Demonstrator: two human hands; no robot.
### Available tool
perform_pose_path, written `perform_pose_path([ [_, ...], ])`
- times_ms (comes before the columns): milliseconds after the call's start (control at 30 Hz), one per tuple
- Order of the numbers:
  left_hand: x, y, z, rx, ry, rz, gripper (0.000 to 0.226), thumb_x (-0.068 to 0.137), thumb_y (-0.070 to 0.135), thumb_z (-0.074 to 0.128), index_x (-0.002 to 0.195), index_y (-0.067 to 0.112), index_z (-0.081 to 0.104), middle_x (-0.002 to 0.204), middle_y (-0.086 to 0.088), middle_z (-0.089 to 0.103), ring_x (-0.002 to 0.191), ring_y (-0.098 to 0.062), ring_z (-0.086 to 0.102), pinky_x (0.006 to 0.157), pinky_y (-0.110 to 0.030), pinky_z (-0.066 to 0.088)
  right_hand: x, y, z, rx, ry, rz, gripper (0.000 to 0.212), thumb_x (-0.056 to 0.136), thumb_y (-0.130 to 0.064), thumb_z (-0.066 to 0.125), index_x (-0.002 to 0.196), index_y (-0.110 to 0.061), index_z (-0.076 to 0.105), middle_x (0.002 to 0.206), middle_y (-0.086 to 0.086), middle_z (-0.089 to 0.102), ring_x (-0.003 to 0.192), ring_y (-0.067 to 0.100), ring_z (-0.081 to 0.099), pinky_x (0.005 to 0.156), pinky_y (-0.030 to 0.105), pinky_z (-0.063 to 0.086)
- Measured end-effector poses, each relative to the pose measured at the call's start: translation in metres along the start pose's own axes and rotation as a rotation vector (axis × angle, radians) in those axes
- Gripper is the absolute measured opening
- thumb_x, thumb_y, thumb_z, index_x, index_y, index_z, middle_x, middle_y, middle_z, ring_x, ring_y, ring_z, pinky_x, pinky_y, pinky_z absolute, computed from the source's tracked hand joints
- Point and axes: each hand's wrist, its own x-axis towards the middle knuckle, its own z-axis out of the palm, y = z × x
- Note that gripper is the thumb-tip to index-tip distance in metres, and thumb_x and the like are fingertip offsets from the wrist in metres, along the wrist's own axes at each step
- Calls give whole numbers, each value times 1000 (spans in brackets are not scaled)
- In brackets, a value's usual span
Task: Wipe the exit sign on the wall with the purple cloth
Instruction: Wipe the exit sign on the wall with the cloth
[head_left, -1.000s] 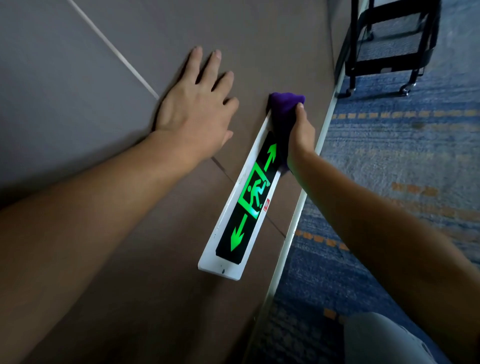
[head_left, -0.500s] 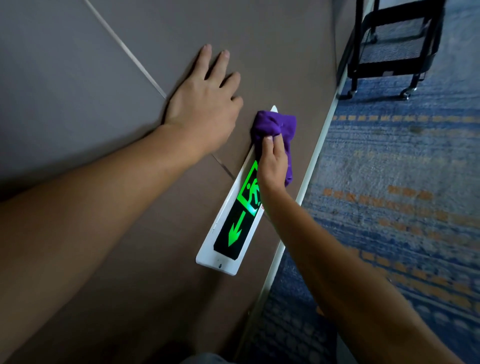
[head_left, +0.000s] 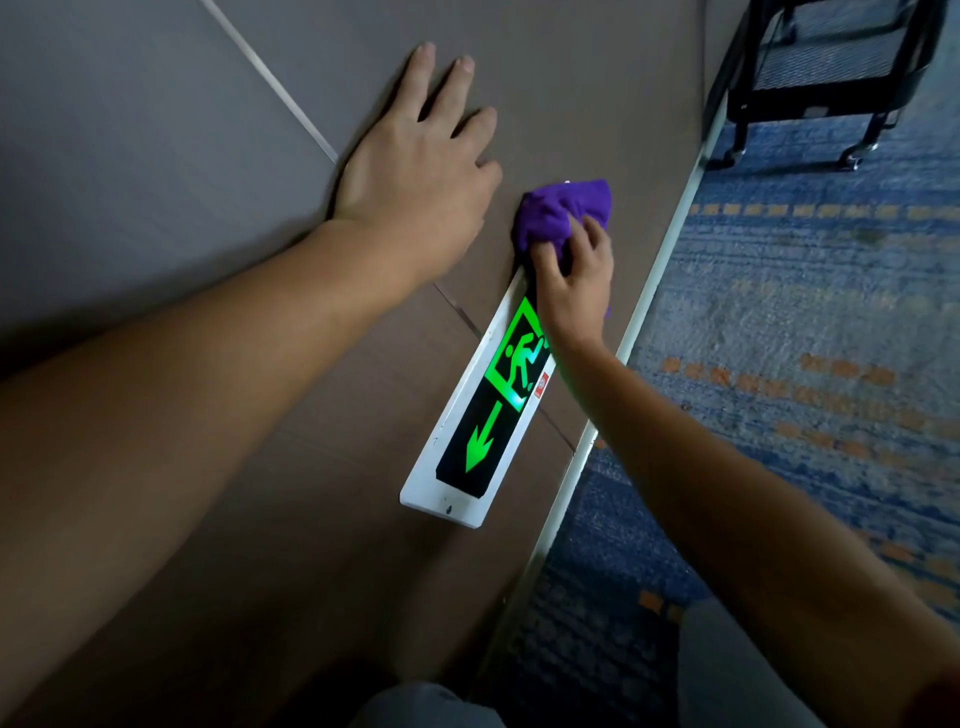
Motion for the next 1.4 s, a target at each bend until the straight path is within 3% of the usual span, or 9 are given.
perform_pose_path([
  [67,0,-1,0,-5,10,3,51,106,43,38,146,16,56,167,-17,32,160,-45,13,129,-62,7,18,1,1,24,25,6,43,96,-29,65,138,-18,65,147,13,51,139,27,47,115,33,37],
  [167,1,0,2,-7,20,0,51,105,43,39,143,16,58,165,-18,36,159,-45,15,129,-62,8,32,4,3,-16,3,17,45,100,-32,60,144,-23,59,153,11,46,143,25,45,107,22,31],
  [300,0,0,3,-12,42,-4,49,104,42,39,140,15,61,163,-18,38,158,-46,17,128,-62,9,37,7,4,-156,15,-14,43,101,-32,55,142,-18,61,147,14,51,133,33,47,105,30,37],
  [500,1,1,2,-6,20,-3,51,105,44,38,143,16,58,164,-17,36,159,-45,14,129,-61,8,59,-9,-16,-210,-31,-8,37,95,-29,55,129,-17,66,117,15,63,108,30,62,77,24,36],
  [733,1,1,0,-16,-2,-15,52,105,46,40,144,17,56,166,-17,33,160,-44,12,129,-61,8,43,-28,-14,-132,17,146,23,95,-26,58,115,-16,63,112,11,70,104,30,65,86,35,48],
  [967,1,3,1,12,-12,-12,52,105,46,39,145,17,56,165,-16,35,160,-45,12,128,-63,8,-25,-32,-6,-63,15,187,8,94,-21,60,95,-13,57,98,15,66,87,30,61,72,34,42],
  [1133,1,3,1,11,-14,-10,50,106,43,38,144,16,57,164,-16,35,160,-43,13,128,-64,7,-58,-26,-1,-96,-5,169,24,98,-28,56,121,-21,60,110,4,59,88,22,56,78,33,42],
  [1233,0,2,1,2,-13,-9,50,106,43,39,144,17,57,164,-16,35,160,-43,12,128,-64,6,-60,-24,1,-137,6,73,58,98,-32,50,153,-44,36,112,-8,48,90,13,55,78,31,38],
  [1400,2,4,3,-5,-7,0,50,105,45,38,145,21,57,166,-15,33,160,-43,11,128,-63,6,-49,-21,4,-228,-1,-8,54,99,-66,28,152,-62,21,108,-11,42,95,19,64,79,36,46],
])
